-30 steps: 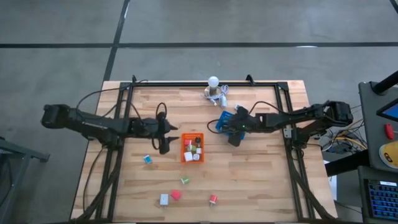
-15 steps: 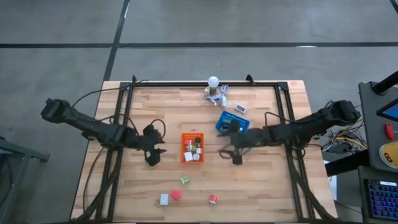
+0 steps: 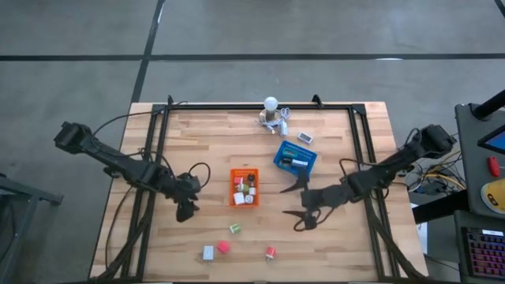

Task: Pick & Place Office items
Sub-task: Put the sky blue charger adapter into the orange bin

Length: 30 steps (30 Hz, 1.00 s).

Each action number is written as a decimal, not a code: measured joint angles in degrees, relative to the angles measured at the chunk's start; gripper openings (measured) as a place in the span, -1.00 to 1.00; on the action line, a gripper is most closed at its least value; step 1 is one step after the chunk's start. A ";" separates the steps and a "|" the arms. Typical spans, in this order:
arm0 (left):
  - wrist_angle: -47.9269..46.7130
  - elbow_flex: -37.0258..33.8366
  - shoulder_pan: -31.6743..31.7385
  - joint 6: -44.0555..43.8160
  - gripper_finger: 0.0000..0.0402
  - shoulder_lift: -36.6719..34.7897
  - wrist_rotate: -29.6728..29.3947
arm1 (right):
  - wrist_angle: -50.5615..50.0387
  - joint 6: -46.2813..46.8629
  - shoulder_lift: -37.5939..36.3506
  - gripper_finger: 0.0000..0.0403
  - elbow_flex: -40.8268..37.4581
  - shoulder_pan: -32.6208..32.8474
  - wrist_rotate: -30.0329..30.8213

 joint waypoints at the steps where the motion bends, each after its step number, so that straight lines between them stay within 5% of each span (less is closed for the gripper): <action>1: 0.01 0.00 -0.08 0.60 0.04 0.00 1.63 | 0.02 0.02 0.00 0.51 0.00 0.42 0.08; 8: -7.51 2.38 -2.21 7.15 0.04 0.22 4.12 | -0.87 0.48 0.00 0.49 -0.11 2.65 1.32; 14: -17.23 4.45 -2.36 14.75 0.14 1.68 -1.40 | -3.33 1.67 0.00 0.46 -0.30 2.65 1.34; 18: -17.22 4.81 -2.40 20.46 0.24 3.34 -5.03 | -3.32 2.21 0.00 0.45 -0.77 2.75 1.32; 30: -16.61 4.79 -5.05 22.00 0.47 14.24 -3.19 | -3.28 3.15 0.00 0.42 -1.95 2.75 1.30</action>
